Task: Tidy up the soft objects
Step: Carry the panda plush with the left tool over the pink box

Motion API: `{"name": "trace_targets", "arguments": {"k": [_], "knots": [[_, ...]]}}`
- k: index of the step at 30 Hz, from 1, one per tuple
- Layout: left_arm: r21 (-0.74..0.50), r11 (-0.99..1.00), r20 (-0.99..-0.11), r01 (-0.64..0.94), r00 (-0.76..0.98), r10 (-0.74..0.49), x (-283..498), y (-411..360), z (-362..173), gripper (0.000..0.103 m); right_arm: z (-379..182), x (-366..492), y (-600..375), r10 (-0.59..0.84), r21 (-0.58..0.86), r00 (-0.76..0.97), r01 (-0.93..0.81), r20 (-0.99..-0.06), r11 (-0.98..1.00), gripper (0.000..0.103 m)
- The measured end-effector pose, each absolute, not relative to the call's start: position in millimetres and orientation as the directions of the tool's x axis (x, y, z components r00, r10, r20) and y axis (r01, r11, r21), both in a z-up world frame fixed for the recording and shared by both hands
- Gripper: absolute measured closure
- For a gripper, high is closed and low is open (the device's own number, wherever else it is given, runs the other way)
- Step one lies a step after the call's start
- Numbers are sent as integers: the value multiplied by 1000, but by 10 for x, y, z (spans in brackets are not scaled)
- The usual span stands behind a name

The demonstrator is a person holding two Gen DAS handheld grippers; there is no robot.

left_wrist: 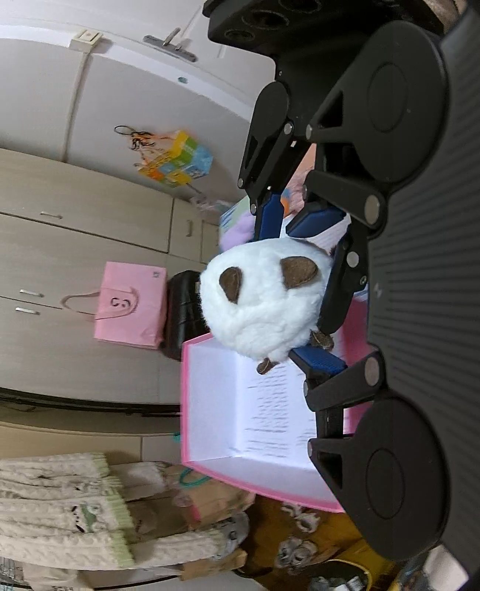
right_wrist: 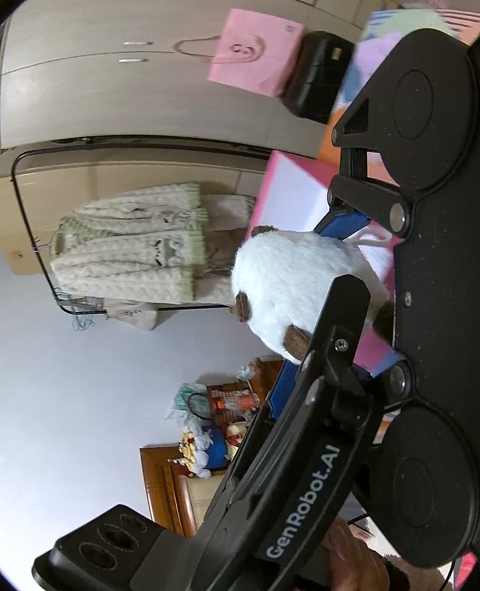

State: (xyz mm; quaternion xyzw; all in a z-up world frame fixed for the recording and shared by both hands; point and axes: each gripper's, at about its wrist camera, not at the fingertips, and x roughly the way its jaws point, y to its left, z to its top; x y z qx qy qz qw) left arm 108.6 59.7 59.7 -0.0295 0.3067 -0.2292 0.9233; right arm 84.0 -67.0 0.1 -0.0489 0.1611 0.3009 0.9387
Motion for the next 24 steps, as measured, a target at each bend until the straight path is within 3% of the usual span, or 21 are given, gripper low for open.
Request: {"name": "trace_targets", "arguments": {"k": [14, 24], "knots": [[-260, 899, -521, 353, 733, -438, 2175, 760, 548, 43, 116, 1976, -593, 522, 103, 758, -527, -392, 843, 32], [-384, 888, -639, 254, 620, -454, 2992, 843, 34, 44, -176, 2756, -487, 462, 69, 714, -506, -526, 860, 32]]}}
